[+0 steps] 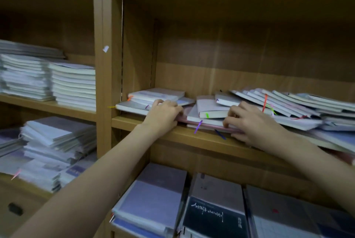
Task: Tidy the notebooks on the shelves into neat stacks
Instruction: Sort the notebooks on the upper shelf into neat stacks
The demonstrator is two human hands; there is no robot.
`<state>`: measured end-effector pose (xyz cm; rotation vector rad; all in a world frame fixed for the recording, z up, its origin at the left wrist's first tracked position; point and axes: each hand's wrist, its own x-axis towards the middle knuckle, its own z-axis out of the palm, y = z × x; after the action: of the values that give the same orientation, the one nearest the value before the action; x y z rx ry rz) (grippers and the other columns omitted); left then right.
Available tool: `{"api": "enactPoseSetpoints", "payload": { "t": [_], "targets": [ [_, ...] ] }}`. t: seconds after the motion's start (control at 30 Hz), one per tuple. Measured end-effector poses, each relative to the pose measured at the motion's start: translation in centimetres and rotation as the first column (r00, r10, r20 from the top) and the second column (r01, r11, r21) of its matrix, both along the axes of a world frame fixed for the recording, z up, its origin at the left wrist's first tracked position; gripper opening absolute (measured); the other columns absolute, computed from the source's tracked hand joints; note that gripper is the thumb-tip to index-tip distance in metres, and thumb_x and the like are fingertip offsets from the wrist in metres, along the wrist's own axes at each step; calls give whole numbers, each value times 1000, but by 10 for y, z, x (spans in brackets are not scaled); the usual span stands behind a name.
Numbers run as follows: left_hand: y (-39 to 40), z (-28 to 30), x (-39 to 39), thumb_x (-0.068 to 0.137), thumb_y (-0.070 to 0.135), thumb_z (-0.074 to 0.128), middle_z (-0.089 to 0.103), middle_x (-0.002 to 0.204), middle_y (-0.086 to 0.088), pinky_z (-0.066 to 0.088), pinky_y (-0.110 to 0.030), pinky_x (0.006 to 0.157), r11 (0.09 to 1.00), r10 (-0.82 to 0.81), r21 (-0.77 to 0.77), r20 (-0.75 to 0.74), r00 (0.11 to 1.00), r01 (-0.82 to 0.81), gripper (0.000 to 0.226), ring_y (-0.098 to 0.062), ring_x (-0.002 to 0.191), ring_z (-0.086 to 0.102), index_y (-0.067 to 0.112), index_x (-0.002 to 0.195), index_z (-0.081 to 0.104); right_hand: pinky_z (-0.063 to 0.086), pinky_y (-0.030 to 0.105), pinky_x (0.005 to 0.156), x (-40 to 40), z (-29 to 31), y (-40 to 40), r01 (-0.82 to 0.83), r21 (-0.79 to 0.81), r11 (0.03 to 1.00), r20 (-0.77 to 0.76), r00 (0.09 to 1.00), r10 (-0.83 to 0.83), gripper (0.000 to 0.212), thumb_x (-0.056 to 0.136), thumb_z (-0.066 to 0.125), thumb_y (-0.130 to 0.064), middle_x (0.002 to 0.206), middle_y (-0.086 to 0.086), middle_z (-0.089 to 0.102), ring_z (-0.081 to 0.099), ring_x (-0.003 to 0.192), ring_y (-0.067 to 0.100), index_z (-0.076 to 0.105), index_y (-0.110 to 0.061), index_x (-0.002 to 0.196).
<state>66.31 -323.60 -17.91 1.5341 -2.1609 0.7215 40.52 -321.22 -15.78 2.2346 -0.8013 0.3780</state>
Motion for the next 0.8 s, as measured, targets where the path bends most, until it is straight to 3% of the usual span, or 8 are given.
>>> {"api": "enactPoseSetpoints", "payload": {
  "t": [0.1, 0.17, 0.2, 0.37, 0.5, 0.67, 0.73, 0.8],
  "targets": [
    [-4, 1, -3, 92, 17, 47, 51, 127, -1, 26, -34, 101, 995, 85, -62, 79, 993, -80, 32, -20, 122, 41, 20, 123, 49, 46, 39, 54, 5, -13, -6, 21, -163, 986, 11, 1000, -19, 29, 61, 77, -8, 84, 9, 57, 53, 76, 30, 58, -12, 82],
    [-4, -2, -5, 91, 16, 47, 50, 127, -2, 27, -33, 99, 992, 104, -82, 64, 992, -99, 32, -20, 121, 41, 18, 123, 47, 45, 39, 58, 7, -19, -11, -14, -253, 967, -23, 1000, 9, 10, 76, 55, -10, 86, 9, 57, 49, 79, 30, 54, -13, 85],
    [-4, -3, -5, 91, 16, 47, 50, 125, -1, 27, -33, 99, 992, 93, -85, 41, 995, -89, 30, -20, 120, 41, 18, 121, 47, 45, 37, 61, 8, -21, -13, -38, -276, 960, -44, 999, 27, 13, 79, 45, -10, 88, 8, 57, 50, 80, 28, 55, -14, 86],
    [2, -7, 0, 92, 17, 49, 55, 114, 2, 28, -29, 95, 991, -79, -119, -128, 989, 64, 20, -17, 112, 45, 19, 111, 55, 43, 31, 71, 6, -17, -15, -91, -286, 954, -98, 993, 66, 25, 84, 41, -10, 97, 3, 60, 56, 84, 24, 63, -16, 94],
    [8, -11, 4, 83, 7, 63, 54, 91, 3, 29, -16, 72, 943, -321, -203, -342, 883, 265, 12, -11, 87, 41, 15, 92, 63, 52, 37, 67, -5, -4, -5, -31, -240, 970, -84, 996, 11, 36, 86, 38, -32, 104, 3, 65, 61, 86, 25, 68, -21, 103],
    [32, -10, -11, 81, 14, 59, 55, 86, 1, 30, -18, 70, 846, -457, -362, -113, 882, 392, 6, -11, 81, 37, 17, 86, 57, 49, 41, 81, 1, 15, 5, 144, -108, 984, -145, 977, -159, 50, 86, 35, -61, 114, -4, 61, 59, 95, 21, 62, -33, 117],
    [44, -9, -18, 83, 25, 48, 55, 84, 3, 31, -24, 71, 820, -455, -417, -58, 889, 392, 10, -12, 81, 38, 20, 86, 56, 37, 43, 99, 9, 17, 9, 201, -61, 978, -156, 966, -209, 47, 91, 40, -53, 133, -5, 47, 47, 115, 22, 44, -38, 134],
    [54, -9, -22, 84, 29, 46, 54, 83, 5, 29, -23, 73, 816, -442, -442, -61, 895, 373, 13, -10, 81, 39, 21, 85, 56, 30, 38, 106, 11, 20, 11, 285, 51, 957, -159, 949, -274, 53, 94, 45, -33, 146, -7, 32, 32, 128, 20, 28, -39, 143]
  ]
}}
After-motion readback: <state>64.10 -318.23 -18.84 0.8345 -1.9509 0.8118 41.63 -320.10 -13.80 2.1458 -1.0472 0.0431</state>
